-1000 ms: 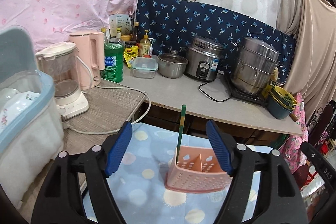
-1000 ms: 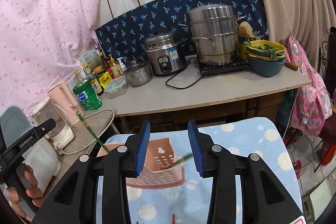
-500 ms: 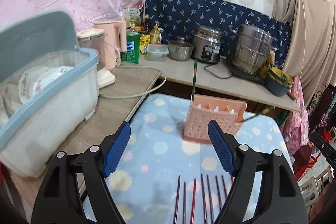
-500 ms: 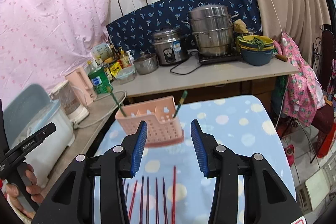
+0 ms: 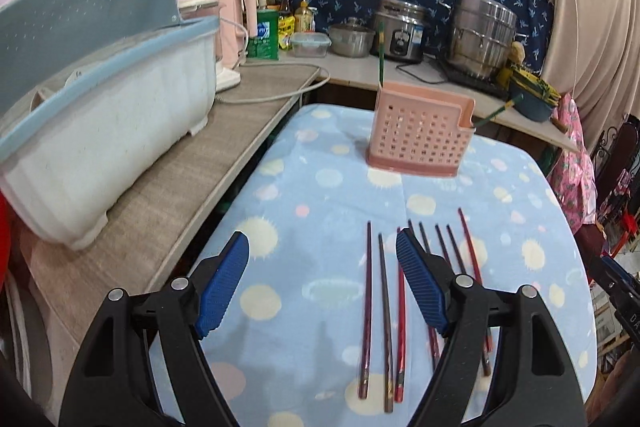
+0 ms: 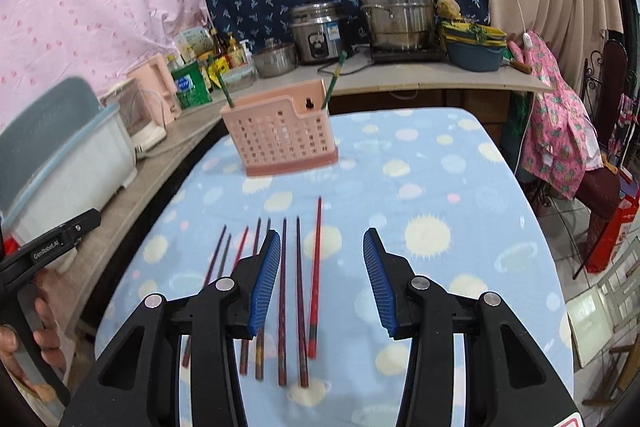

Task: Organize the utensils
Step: 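Move both open tools back down over the remaining chopsticks, then close the right tool on a red chopstick at the end of the row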

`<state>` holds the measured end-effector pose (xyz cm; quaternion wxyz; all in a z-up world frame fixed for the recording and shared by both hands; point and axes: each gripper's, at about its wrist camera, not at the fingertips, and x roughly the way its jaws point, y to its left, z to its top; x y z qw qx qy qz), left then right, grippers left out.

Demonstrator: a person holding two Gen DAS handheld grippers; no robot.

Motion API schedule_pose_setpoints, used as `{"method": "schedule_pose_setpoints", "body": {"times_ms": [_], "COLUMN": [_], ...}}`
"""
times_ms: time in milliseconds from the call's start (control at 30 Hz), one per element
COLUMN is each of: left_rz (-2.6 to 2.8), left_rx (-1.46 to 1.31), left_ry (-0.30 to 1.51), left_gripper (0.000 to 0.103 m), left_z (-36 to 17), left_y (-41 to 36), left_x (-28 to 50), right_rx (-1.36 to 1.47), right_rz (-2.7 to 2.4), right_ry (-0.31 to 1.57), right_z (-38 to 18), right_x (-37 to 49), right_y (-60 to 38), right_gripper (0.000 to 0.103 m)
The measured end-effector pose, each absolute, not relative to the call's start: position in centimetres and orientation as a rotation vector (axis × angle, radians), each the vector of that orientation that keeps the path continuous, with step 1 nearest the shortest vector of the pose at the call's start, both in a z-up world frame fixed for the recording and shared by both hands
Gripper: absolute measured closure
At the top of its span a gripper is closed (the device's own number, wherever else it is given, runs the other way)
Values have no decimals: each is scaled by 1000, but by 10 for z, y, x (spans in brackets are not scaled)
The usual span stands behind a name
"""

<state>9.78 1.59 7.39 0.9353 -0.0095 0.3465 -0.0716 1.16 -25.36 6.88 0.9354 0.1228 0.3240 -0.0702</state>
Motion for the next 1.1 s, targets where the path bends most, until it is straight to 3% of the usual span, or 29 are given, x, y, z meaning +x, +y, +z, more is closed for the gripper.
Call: {"method": "schedule_pose_setpoints", "body": {"times_ms": [433, 867, 1100], "left_rz": [-142, -169, -191], "left_rx": [5, 24, 38], "left_ry": [832, 912, 926], "left_gripper": [31, 31, 31], "left_z": [14, -19, -25], "left_y": [24, 15, 4], "left_x": [60, 48, 53], "right_rx": [251, 258, 240], "right_rz": [-153, -152, -132], "right_ry": [788, 856, 860], "right_z": [2, -28, -30], "right_x": [-29, -31, -7], "right_y": [-239, -235, -232], "right_gripper": [61, 61, 69]}}
